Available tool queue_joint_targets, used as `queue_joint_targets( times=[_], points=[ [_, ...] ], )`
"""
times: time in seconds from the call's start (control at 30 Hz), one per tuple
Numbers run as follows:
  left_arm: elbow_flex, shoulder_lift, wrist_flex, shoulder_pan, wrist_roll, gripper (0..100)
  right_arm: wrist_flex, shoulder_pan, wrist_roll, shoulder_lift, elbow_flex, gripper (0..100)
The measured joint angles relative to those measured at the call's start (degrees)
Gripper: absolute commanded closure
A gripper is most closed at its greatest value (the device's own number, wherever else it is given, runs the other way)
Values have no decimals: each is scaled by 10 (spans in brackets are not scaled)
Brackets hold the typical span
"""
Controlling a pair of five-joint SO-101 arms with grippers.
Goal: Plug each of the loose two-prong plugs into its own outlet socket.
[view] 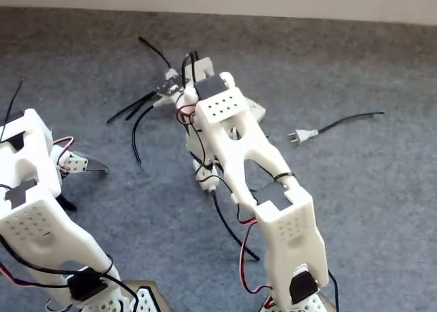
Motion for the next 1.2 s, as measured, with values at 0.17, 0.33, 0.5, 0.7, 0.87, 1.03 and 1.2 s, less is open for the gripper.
queue_joint_targets(
  times=[0.17, 0.33, 0.5, 0.7, 0.87, 1.03, 1.2],
  points=[
    [0, 0, 0, 0, 0, 593, 1, 22, -1, 51, -4, 993],
    [0, -1, 0, 0, 0, 593, 1, 30, 5, 48, 0, 993],
    [0, -1, 0, 0, 0, 593, 1, 30, 5, 24, 5, 993],
    [0, 0, 0, 0, 0, 593, 1, 41, 9, -86, 5, 993],
    [0, 0, 0, 0, 0, 593, 1, 40, 9, -227, 5, 993],
    [0, 0, 0, 0, 0, 593, 1, 35, 9, -374, 66, 993],
    [0, 0, 0, 2, 0, 593, 1, -11, 9, -513, 198, 993]
  ],
)
